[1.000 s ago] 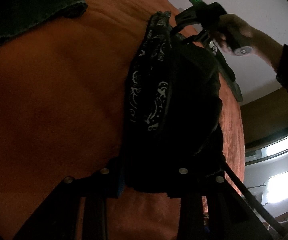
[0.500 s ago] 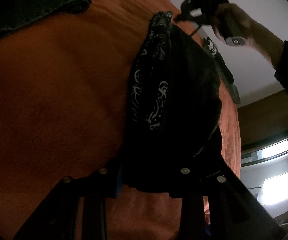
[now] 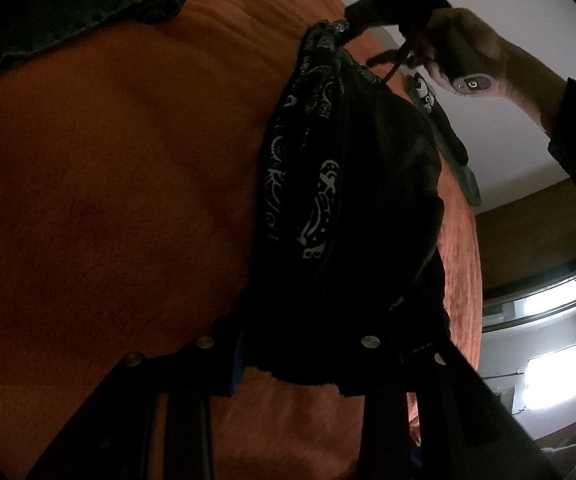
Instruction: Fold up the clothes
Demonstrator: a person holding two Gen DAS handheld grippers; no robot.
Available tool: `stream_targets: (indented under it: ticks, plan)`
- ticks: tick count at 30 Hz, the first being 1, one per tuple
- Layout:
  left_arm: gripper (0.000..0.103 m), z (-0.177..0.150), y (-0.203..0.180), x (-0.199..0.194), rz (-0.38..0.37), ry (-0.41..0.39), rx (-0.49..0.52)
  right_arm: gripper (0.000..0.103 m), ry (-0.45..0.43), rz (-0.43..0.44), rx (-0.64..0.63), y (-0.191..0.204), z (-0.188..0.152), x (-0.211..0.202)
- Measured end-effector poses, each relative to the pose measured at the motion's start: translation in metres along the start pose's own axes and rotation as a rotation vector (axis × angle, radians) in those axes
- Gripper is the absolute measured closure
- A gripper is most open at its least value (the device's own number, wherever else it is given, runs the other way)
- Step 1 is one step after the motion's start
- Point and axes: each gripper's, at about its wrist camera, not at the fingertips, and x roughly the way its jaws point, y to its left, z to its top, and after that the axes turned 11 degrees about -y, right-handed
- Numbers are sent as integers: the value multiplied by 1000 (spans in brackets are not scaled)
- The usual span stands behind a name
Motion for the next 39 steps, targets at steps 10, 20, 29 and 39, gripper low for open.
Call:
stream_targets:
  ticks: [10,20,29,39]
  plan:
    - [66,1,2,0,-3,5,-5,102,3,49,117,-18,-18,11]
    - [67,1,2,1,2,2,-4,102,-173,90,-19,21,-13,-47]
    - [67,-3,0,-6,35,4,30,99,-71,165,12,37,-17,-17]
    - [66,-1,7,-8,40,7,2,33,-444,294,202,-96,-45,-173]
